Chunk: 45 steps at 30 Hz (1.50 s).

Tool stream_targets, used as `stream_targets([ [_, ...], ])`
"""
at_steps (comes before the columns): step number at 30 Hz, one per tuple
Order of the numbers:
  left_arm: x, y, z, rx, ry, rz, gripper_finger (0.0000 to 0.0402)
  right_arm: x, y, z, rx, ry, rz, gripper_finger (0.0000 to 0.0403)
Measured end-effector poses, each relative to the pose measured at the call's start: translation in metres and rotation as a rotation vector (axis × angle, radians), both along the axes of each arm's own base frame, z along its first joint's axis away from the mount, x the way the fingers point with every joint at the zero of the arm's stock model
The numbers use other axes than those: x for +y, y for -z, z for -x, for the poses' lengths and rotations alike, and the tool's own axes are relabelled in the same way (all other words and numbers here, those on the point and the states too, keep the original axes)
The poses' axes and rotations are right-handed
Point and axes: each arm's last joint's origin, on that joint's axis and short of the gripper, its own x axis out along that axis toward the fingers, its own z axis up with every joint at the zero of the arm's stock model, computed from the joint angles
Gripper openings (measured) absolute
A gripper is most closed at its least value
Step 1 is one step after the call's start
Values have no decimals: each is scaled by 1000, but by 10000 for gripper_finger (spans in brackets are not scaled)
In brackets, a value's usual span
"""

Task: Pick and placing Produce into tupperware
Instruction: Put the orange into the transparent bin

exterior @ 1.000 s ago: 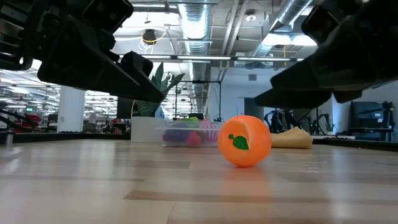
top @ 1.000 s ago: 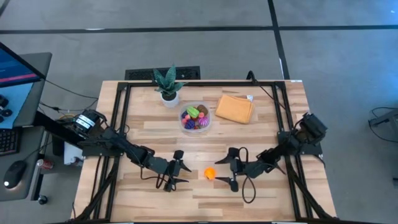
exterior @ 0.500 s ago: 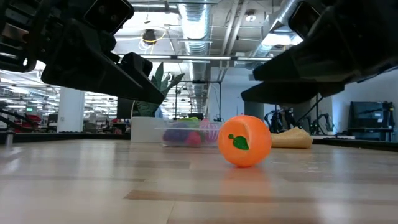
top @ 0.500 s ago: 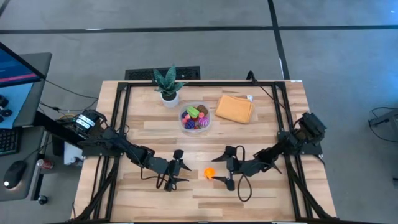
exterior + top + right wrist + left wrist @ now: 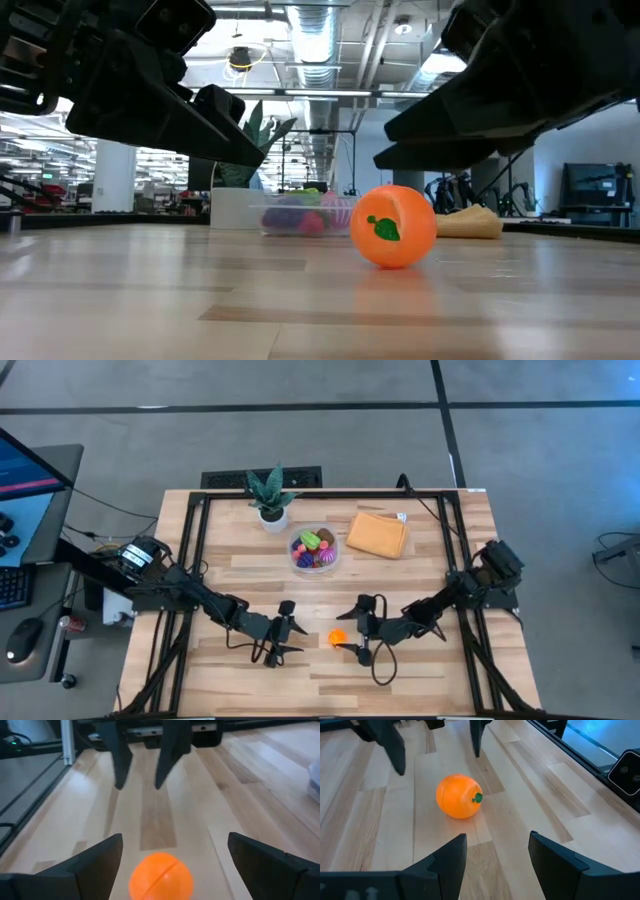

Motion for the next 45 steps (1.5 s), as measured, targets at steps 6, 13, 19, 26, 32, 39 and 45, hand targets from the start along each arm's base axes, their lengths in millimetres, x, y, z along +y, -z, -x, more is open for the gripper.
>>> stream_targets([
  [6,0,0,0,0,0,0,204,-1,0,0,0,6,-7,386],
  [13,0,0,0,3,0,-1,204,-2,13,-6,-1,14,-7,386],
  [19,0,2,1,20,-6,1,204,3,30,-17,25,-9,-1,387],
  [26,1,2,1,24,-7,0,204,0,31,-21,40,-20,-34,385],
  [32,1,2,1,24,-8,-1,204,-2,44,-20,86,-10,-39,386],
  [39,1,3,1,28,-9,-3,204,0,48,-25,69,-6,-69,385],
  [45,1,3,1,29,-9,-4,204,-1,56,-25,99,-6,-72,377],
])
